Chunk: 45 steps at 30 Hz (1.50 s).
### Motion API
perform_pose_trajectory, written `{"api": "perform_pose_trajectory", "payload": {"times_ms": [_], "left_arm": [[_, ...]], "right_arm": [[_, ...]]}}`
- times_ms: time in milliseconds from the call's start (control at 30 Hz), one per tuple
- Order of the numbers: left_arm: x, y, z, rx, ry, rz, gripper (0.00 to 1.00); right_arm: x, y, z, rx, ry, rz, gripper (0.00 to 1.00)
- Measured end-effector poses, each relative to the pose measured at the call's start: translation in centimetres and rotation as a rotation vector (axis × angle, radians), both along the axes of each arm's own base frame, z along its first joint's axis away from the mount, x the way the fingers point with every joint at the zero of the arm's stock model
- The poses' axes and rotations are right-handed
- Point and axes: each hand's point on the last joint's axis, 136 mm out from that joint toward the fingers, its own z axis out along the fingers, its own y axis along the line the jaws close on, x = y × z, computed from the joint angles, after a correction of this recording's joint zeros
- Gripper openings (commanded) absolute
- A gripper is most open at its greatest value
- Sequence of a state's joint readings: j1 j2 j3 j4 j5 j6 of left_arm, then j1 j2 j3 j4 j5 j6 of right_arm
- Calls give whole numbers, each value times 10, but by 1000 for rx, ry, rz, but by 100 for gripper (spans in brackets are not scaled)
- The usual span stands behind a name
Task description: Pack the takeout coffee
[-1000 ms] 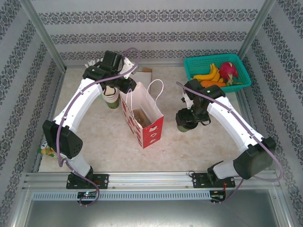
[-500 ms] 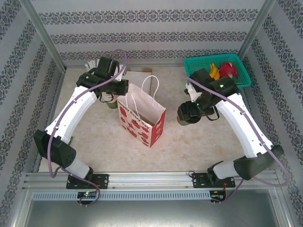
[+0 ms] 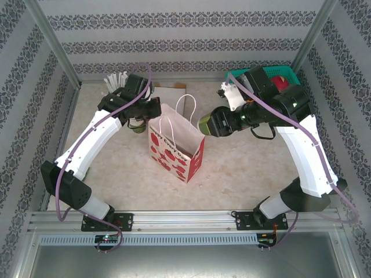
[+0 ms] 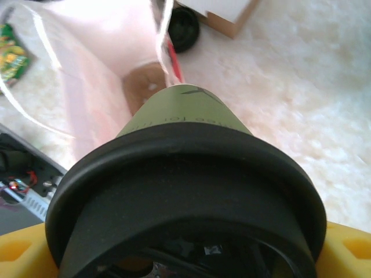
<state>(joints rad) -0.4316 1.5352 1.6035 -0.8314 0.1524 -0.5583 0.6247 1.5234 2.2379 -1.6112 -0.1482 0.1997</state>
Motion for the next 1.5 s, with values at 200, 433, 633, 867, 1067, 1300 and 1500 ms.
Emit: {"api": "perform_pose_trajectory", "payload": {"times_ms": [200, 433, 633, 867, 1067, 1300, 1500], "left_arm": [[-4, -1, -1, -32, 1, 32, 0], [-4, 0, 0, -36, -1, 39, 0], [-4, 0, 0, -35, -1, 39, 0], [-5, 0, -1, -35, 0, 39, 1], [-6, 1, -1, -32, -1, 41, 2], [-8, 0, 0, -27, -6, 16, 50], [-23, 5, 28, -25, -96, -50, 67]], "right_arm": [[-1, 36, 3, 15, -4, 101, 55], [9, 67, -25, -62, 50, 145, 55], [13, 76, -33, -85, 57, 146, 55], [7, 99, -44, -83, 100, 199, 55], [4, 111, -59, -63, 165, 222, 54], [4, 120, -86, -75, 227, 225, 54], [3, 119, -94, -83, 236, 223, 54]]}}
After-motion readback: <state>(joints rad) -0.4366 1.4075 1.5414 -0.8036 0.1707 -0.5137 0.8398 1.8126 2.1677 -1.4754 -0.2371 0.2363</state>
